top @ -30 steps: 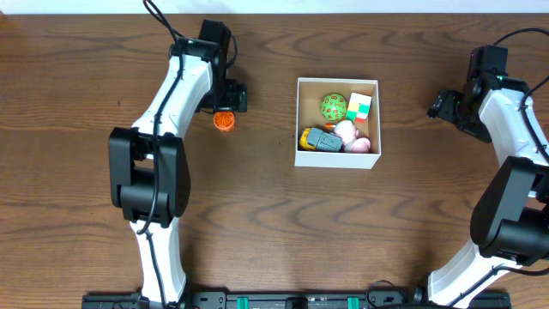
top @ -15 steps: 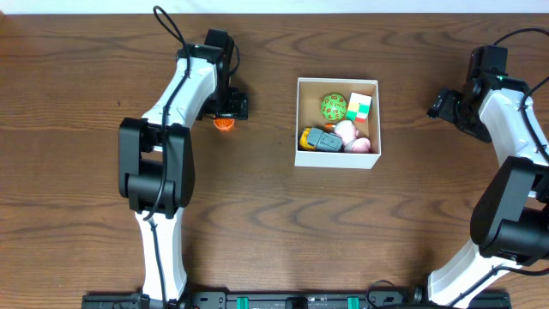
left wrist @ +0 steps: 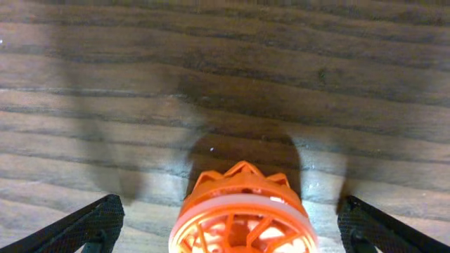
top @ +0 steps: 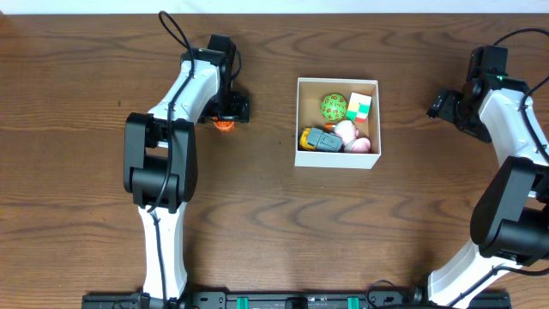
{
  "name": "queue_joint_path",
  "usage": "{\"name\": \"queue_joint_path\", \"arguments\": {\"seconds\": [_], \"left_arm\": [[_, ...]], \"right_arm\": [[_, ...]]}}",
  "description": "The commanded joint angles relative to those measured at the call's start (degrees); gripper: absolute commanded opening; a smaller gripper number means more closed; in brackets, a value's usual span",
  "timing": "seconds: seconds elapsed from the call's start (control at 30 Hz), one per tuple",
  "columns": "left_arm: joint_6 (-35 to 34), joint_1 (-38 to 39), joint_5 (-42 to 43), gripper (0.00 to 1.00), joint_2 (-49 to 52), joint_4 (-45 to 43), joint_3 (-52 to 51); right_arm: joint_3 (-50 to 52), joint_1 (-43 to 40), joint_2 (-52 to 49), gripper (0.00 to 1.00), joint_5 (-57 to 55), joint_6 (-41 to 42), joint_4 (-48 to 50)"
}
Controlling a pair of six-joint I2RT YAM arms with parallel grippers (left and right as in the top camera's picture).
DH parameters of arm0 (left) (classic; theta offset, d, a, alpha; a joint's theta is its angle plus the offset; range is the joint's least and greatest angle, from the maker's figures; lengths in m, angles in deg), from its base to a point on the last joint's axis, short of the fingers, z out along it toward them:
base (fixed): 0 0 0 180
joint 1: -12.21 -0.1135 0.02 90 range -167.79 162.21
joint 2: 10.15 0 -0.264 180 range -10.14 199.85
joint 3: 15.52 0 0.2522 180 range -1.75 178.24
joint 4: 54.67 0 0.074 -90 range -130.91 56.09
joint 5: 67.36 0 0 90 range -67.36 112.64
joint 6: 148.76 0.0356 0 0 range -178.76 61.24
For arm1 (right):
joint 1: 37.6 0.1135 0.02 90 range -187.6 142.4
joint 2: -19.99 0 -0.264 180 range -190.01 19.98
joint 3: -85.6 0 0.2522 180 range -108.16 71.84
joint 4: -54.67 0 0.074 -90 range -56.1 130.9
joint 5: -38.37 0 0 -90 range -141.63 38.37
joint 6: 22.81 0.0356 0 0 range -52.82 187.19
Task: Pack container
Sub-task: 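Lower the left gripper and grasp the orange cap toy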
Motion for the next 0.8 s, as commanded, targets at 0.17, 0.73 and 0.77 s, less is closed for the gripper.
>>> {"name": "queue_joint_path", "arguments": {"seconds": [0.17,0.73,0.77], "left_arm": [[0.5,-0.5,-0.4,1.0,0.7,-0.1,0.6],[0.5,-0.5,-0.4,0.59,0.7,0.8,0.5],[0.5,-0.5,-0.4,0.58,0.7,0.7,0.5]], "right_arm": [[0.0,-0.1,1.3,0.99,-0.2,1.0,0.1],[0.0,-0.1,1.3,0.99,-0.2,1.0,0.1],[0.0,-0.1,1.3,0.99,-0.2,1.0,0.1]]}}
